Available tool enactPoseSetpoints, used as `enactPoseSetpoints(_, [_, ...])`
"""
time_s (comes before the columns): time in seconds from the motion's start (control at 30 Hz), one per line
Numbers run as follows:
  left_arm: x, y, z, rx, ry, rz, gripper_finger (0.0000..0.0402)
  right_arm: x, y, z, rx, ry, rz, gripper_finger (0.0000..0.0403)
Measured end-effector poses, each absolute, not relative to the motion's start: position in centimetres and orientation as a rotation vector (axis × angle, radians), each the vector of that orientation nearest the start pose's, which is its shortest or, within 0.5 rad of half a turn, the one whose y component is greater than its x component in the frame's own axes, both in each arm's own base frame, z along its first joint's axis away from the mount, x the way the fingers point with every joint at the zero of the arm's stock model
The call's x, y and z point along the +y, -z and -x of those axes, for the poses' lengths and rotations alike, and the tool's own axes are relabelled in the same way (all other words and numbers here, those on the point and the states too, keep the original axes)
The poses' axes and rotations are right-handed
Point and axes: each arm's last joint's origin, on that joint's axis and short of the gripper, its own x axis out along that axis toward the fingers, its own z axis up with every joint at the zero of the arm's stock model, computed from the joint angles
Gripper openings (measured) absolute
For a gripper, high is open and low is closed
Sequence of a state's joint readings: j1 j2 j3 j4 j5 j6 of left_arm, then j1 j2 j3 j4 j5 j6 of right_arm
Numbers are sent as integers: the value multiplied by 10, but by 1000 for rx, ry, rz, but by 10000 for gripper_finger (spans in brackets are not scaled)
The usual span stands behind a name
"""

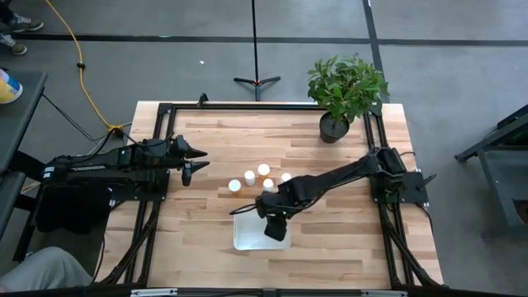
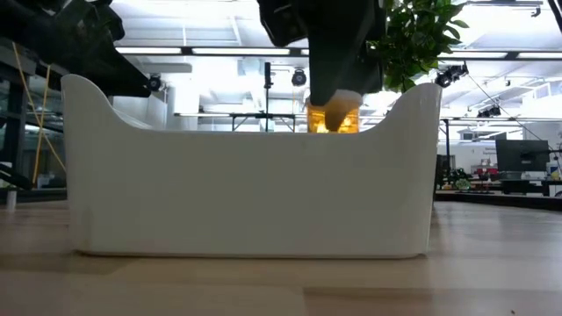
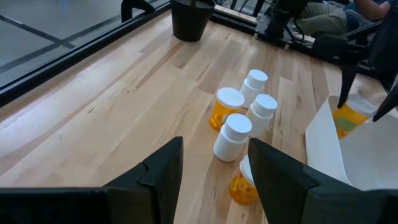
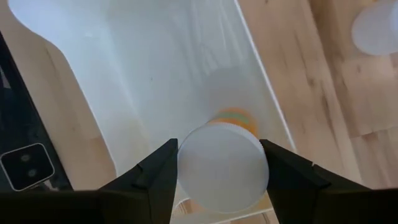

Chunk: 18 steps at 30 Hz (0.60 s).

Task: Pick and place pill bottles into a basket
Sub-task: Put the right orange pill bottle into the white bin

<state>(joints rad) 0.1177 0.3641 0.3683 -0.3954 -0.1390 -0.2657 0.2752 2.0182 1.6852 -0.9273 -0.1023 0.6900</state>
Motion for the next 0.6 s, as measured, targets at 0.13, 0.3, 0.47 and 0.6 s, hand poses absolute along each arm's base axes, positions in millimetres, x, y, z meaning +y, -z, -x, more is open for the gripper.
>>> enactPoseSetpoints(0.13, [17, -222, -106, 356, -304, 257, 216, 116, -220, -400, 1329, 121, -472, 199])
enactPoseSetpoints(0.3, [17, -222, -106, 356, -304, 257, 216, 117, -217, -401, 1338, 116, -473, 199])
enactPoseSetpoints(0.47, [17, -222, -106, 356, -304, 257, 216, 117, -217, -401, 1336, 113, -474, 213])
enactPoseSetpoints(0.6, [17, -222, -106, 356, -304, 257, 216, 117, -217, -401, 1337, 121, -490, 240])
